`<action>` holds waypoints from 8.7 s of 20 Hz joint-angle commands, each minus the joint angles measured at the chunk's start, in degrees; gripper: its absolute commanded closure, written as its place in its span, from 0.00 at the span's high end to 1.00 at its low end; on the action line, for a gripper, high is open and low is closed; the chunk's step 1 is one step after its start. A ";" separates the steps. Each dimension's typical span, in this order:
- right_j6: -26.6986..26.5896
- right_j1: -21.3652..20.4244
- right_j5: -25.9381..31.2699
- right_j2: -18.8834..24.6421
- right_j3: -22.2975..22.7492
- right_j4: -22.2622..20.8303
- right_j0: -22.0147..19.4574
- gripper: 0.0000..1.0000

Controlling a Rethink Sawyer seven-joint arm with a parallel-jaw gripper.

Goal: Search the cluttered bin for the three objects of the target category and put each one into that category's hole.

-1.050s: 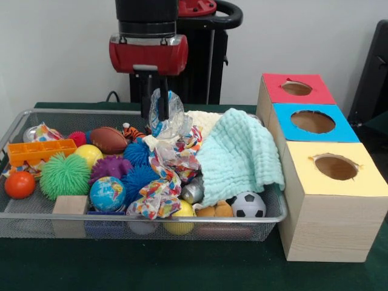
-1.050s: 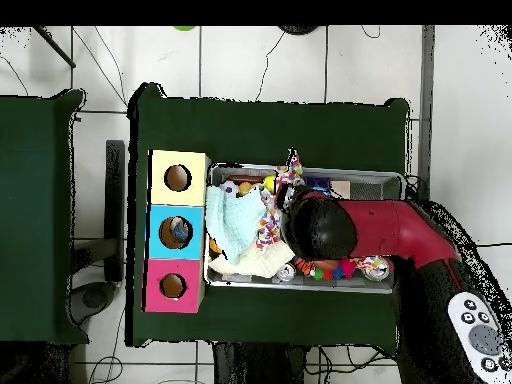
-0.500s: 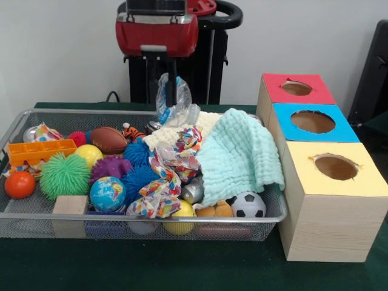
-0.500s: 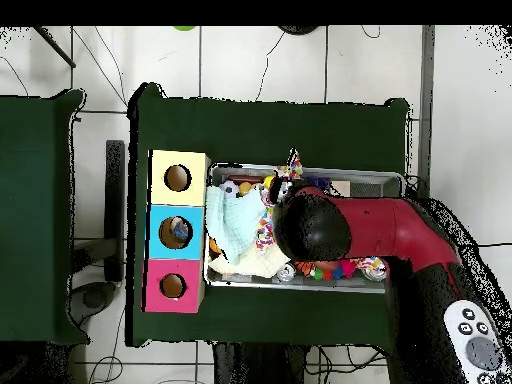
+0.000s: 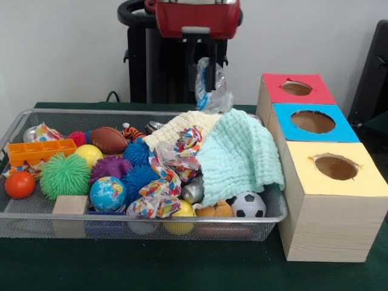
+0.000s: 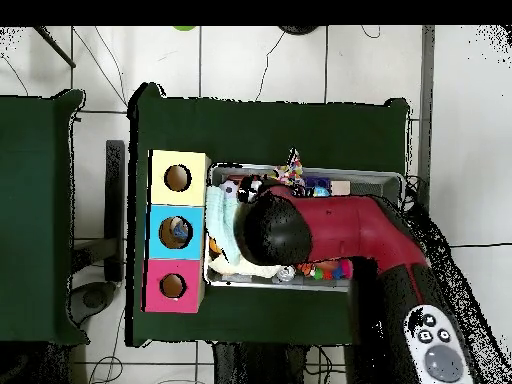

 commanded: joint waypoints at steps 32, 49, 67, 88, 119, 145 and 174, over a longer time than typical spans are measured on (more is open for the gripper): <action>21.57 13.12 -13.32 -24.91 2.42 10.90 32.07 0.00; 16.10 14.58 -5.33 -25.21 0.35 15.26 32.20 1.00; 5.11 7.80 0.69 -20.24 -3.23 18.31 18.79 1.00; 0.27 19.24 -5.63 -17.26 1.28 7.13 1.73 1.00; 4.36 31.22 -19.47 -13.44 6.65 -2.05 -7.16 1.00; -1.50 18.45 -15.48 -14.92 -10.20 -19.56 -10.57 1.00; 4.30 26.66 -11.46 -18.41 -14.28 -21.05 -8.92 1.00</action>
